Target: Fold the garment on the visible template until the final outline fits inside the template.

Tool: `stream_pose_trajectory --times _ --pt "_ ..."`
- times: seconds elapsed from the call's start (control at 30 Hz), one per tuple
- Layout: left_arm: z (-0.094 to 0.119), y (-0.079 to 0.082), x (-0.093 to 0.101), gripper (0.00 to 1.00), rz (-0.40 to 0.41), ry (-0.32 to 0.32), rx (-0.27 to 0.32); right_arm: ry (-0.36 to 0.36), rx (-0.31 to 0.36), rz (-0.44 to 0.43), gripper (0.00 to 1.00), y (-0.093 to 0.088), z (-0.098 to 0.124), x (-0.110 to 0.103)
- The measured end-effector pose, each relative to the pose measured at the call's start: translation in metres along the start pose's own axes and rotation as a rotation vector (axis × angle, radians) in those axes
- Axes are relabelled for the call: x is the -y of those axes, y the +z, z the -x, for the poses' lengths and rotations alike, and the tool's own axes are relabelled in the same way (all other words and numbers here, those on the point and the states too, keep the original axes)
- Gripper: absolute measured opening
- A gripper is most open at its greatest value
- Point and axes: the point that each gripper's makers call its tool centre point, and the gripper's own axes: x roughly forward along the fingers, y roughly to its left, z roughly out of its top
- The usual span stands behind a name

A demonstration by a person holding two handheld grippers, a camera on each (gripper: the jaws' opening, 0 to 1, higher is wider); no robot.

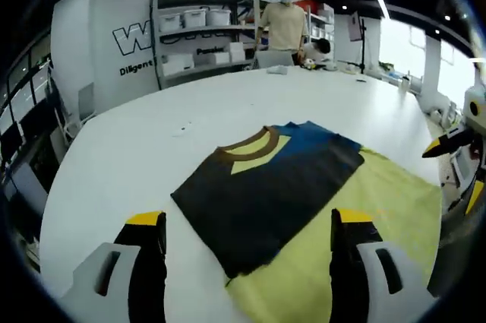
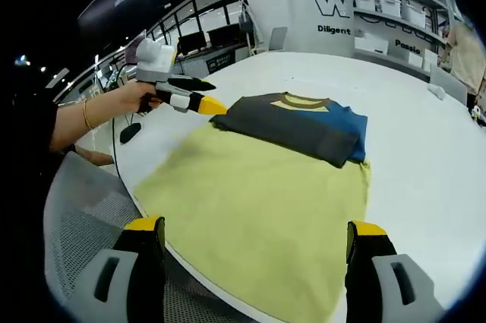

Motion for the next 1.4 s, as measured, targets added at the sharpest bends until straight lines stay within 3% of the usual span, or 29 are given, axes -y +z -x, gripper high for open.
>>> stream_pose_trajectory --times 0.1,0.23,0.37,0.7,0.83,0.87,0.93,0.97,1.0,1.4 --pt "0.003 -0.013 -0.011 0.8 0.029 0.019 0.006 -0.006 -0.004 0.011 0.99 -0.001 -0.003 -0.001" --pt "0.005 -0.041 -0.017 0.7 0.022 0.022 -0.053 0.003 -0.004 0.012 0.99 -0.002 -0.005 -0.006" --pt "0.007 -0.058 -0.02 0.58 0.059 0.02 -0.092 0.002 -0.009 0.011 0.99 -0.005 -0.006 -0.007" --pt "0.004 -0.069 -0.023 0.27 0.073 0.031 -0.111 -0.006 -0.005 0.011 0.99 -0.003 -0.007 -0.005" --pt "0.0 -0.078 -0.023 0.15 0.051 0.041 -0.141 -0.007 -0.006 0.004 0.99 -0.005 -0.008 -0.005" --pt "0.001 -0.075 -0.024 0.11 0.036 0.051 -0.123 -0.007 -0.008 0.004 0.99 -0.005 -0.008 -0.005" --pt "0.001 -0.075 -0.024 0.1 0.024 0.053 -0.128 -0.008 -0.009 0.002 0.99 -0.006 -0.007 -0.004" --pt "0.0 -0.073 -0.025 0.09 -0.038 0.057 -0.129 -0.009 -0.008 0.0 0.99 -0.006 -0.007 -0.004" --pt "0.0 -0.074 -0.023 0.09 -0.047 0.049 -0.132 -0.011 -0.009 -0.003 0.99 -0.007 -0.006 -0.003" --pt "0.005 -0.076 -0.04 0.09 -0.027 0.093 -0.154 -0.024 -0.018 -0.024 0.99 -0.013 -0.006 0.003"
